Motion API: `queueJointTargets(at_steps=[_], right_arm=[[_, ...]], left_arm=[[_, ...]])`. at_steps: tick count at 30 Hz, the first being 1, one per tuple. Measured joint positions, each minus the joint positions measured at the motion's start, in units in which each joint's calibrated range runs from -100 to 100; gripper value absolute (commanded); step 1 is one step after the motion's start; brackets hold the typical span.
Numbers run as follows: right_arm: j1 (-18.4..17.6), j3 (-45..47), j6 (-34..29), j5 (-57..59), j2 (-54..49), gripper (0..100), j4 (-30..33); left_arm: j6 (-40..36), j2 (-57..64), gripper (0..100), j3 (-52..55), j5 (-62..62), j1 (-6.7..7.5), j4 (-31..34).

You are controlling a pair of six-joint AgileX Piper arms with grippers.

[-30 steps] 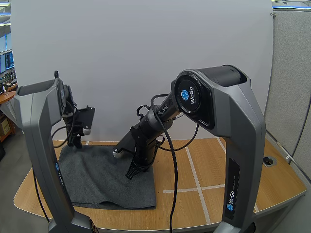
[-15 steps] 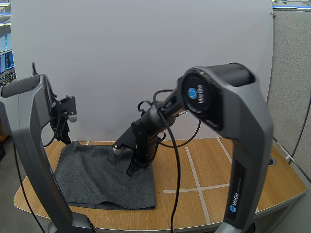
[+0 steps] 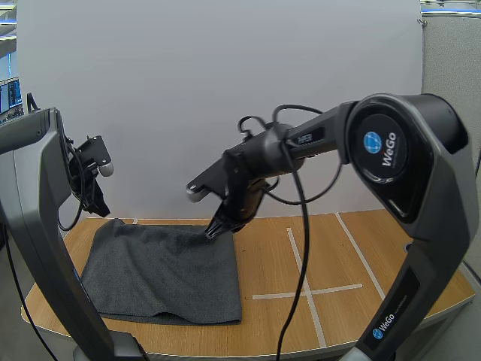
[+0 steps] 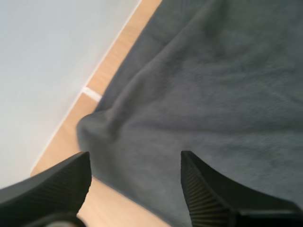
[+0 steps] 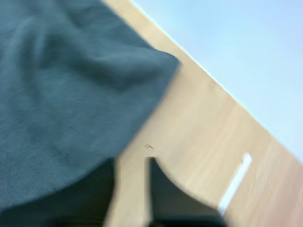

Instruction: Fold the towel

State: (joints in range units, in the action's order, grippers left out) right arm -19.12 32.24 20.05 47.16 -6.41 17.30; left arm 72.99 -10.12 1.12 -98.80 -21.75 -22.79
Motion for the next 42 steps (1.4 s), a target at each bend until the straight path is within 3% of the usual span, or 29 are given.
queueJointTargets(at_steps=[6,7,10,18,23,28,32,36,37,42], right_arm=[[5.3,0.0,4.7,4.1,-2.3,84,-13.7],[7.7,0.0,9.8,5.2,-2.6,84,-21.6],[10.5,0.1,16.7,5.6,-2.6,84,-32.1],[11.7,0.1,22.2,9.1,1.8,84,-41.6],[11.7,0.1,23.2,9.7,5.4,84,-43.8],[11.8,0.1,24.9,9.7,7.2,84,-46.6],[12.2,0.1,27.4,9.9,9.9,84,-50.0],[13.9,0.1,30.6,10.5,13.1,84,-54.3],[14.2,0.1,32.2,11.3,14.0,84,-56.1],[14.6,0.1,36.7,13.9,17.3,84,-62.5]], left_arm=[[0.2,3.1,89,10.6,-0.7,0.0,-2.3],[0.2,3.1,89,11.2,-0.7,0.0,-2.4],[0.2,3.1,89,13.9,-0.8,0.0,-2.4],[0.2,3.1,89,22.4,-0.6,0.0,-2.6],[-1.6,3.1,89,24.2,-0.8,-0.1,-2.8],[-2.6,3.1,96,24.2,-0.8,-0.59,-4.2],[-3.8,3.1,97,24.2,-0.8,-2.42,-6.2],[-4.1,3.1,97,24.4,1.4,-5.14,-8.3],[-4.1,3.1,97,24.4,2.1,-6.83,-9.5],[-4.1,3.1,97,24.4,2.3,-9.59,-10.8]])
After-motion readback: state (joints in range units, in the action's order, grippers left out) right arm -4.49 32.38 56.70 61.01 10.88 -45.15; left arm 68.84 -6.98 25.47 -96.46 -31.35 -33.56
